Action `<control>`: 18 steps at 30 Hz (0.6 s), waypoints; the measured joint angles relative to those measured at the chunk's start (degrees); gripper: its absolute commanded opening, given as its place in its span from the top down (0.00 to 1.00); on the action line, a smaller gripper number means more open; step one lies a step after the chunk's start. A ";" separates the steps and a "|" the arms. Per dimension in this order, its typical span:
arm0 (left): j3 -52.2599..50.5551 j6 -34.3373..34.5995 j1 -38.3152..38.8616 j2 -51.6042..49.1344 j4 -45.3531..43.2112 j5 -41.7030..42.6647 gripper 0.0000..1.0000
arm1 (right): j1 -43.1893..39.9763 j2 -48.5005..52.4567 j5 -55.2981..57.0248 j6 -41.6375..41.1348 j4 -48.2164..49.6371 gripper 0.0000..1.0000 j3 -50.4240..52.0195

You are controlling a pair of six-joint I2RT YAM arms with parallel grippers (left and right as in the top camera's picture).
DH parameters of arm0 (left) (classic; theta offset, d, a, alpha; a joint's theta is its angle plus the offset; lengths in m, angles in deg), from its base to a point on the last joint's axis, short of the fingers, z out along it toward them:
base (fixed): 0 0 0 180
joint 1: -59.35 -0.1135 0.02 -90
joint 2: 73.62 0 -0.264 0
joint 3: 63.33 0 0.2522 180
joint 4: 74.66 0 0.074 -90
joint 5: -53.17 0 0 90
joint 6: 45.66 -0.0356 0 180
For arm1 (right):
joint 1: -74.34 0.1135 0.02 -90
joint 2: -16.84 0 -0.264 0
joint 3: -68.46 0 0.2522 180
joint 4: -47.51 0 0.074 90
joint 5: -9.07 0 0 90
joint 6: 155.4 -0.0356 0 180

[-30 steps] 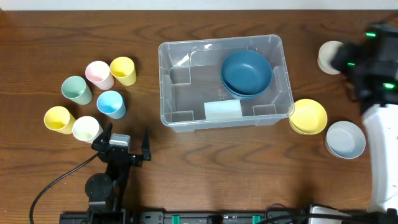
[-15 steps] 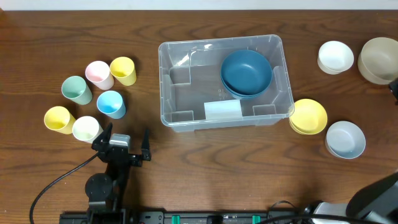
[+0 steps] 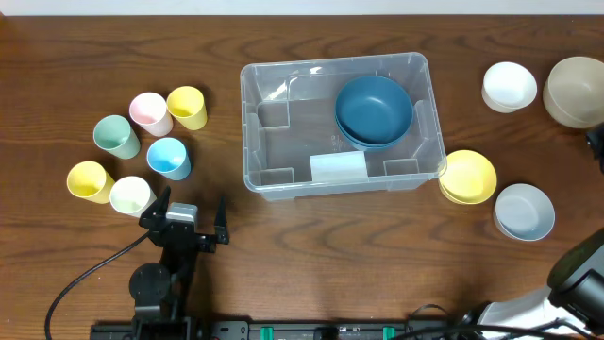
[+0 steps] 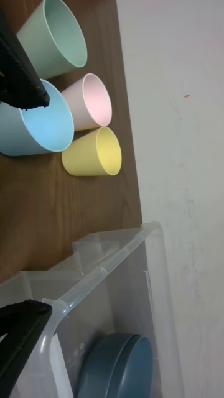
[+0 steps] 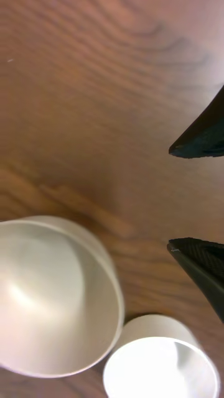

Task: Pack container
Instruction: 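Release the bowl and move the right gripper back right, then lower the right gripper onto the large cream bowl rim and grasp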

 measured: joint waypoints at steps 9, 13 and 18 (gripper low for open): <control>-0.02 0.00 0.00 0.00 0.00 -0.02 0.02 | -0.02 5.60 0.42 0.44 10.82 0.54 0.00; -0.02 0.00 0.00 0.00 0.00 -0.02 0.02 | -0.02 9.29 0.37 0.66 13.57 0.55 0.00; -0.02 0.00 0.00 0.00 0.00 0.00 0.02 | -0.02 11.74 0.00 1.42 17.42 0.54 0.09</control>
